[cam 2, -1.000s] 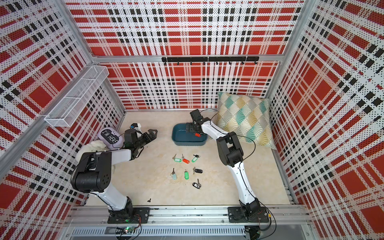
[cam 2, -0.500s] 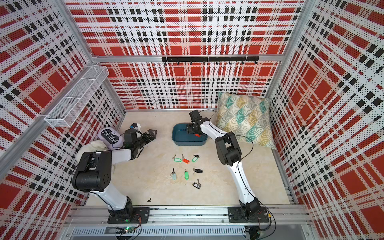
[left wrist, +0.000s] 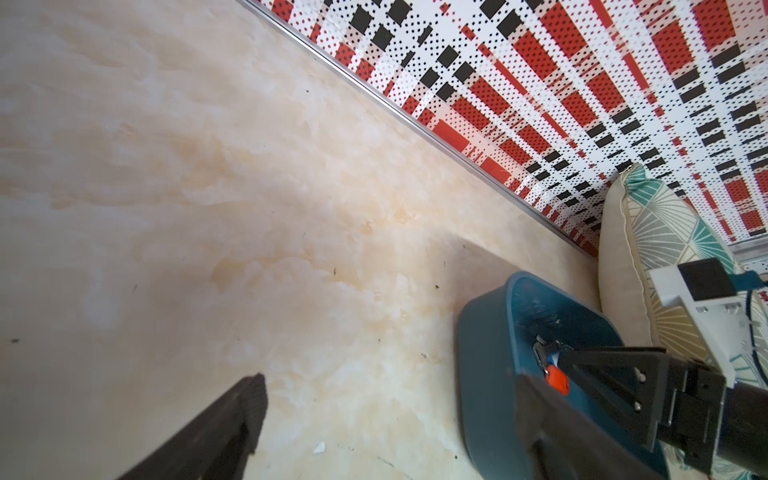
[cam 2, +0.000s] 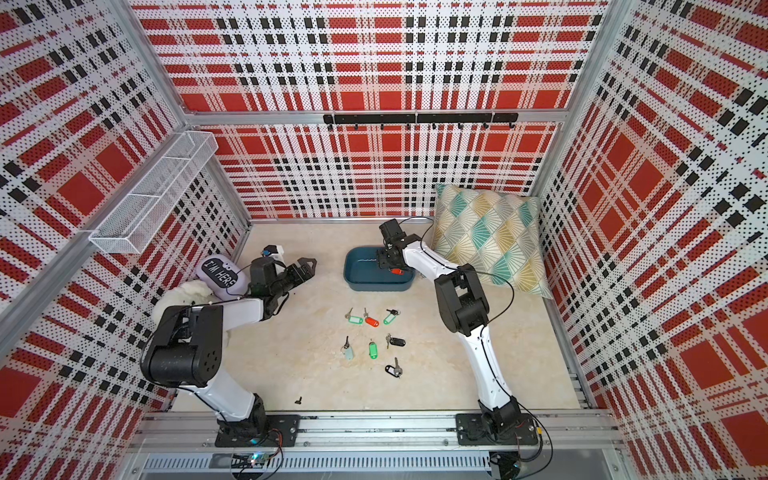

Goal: Take the keys out of the storage box
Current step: Pick up the key from the storage box.

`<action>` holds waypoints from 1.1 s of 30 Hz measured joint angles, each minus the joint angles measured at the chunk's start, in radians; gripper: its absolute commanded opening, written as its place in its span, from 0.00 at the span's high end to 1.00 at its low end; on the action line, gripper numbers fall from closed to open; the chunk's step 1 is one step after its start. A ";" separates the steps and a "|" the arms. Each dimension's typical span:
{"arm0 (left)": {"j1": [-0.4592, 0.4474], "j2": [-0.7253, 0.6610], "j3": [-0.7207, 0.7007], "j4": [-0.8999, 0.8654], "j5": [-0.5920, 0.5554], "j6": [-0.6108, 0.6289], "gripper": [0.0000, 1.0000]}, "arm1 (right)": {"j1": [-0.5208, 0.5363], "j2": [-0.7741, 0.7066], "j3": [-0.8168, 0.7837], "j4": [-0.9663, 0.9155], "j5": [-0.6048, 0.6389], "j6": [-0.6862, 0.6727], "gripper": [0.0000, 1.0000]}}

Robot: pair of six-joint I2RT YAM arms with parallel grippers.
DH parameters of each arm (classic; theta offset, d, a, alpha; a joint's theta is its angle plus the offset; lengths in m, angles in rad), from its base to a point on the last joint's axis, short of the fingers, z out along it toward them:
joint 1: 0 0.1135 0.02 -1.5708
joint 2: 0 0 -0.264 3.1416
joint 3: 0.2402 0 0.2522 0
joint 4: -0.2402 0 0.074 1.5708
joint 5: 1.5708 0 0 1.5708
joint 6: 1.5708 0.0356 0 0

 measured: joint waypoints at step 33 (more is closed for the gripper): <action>0.020 0.027 0.010 0.000 0.000 0.006 0.01 | -0.004 0.210 0.272 -0.056 -0.010 -0.018 0.75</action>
